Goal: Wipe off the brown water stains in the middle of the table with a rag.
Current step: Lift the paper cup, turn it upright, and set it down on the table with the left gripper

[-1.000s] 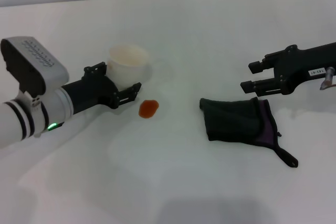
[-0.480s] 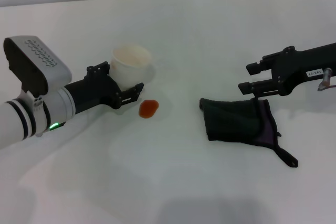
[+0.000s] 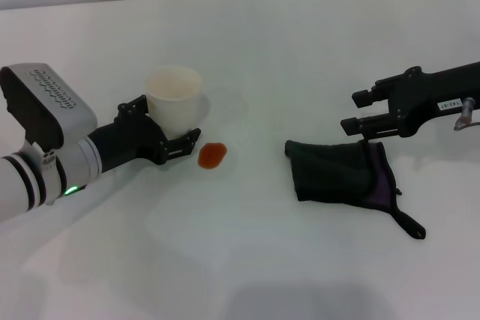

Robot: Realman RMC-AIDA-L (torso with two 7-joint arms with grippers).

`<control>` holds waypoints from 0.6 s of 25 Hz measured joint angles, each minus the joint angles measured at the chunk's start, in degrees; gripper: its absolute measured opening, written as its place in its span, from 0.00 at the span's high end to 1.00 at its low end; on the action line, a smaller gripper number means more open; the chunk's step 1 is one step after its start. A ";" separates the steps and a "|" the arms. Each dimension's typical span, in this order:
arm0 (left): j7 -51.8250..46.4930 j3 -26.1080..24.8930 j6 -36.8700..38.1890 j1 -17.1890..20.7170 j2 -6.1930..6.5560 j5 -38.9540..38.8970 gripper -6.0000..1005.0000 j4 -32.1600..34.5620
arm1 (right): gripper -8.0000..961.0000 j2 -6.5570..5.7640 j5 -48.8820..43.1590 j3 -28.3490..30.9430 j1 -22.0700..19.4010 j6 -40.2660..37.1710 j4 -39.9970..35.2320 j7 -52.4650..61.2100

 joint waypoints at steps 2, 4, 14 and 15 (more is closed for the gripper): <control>0.04 0.04 0.03 0.02 0.01 -0.01 0.19 -0.03 | 0.40 0.00 0.00 0.00 0.00 0.00 0.00 0.01; 0.34 -0.23 0.47 0.20 0.05 -0.09 0.17 -0.02 | 0.40 0.00 -0.01 0.00 0.00 0.00 0.00 0.06; 0.42 -0.52 5.08 1.73 0.24 -1.65 0.15 -1.52 | 0.40 -0.09 -0.09 0.26 0.19 0.00 0.00 -0.16; 0.40 -0.51 5.12 1.97 0.24 -1.71 0.15 -1.52 | 0.40 -0.09 -0.16 0.26 0.25 0.00 0.00 -0.17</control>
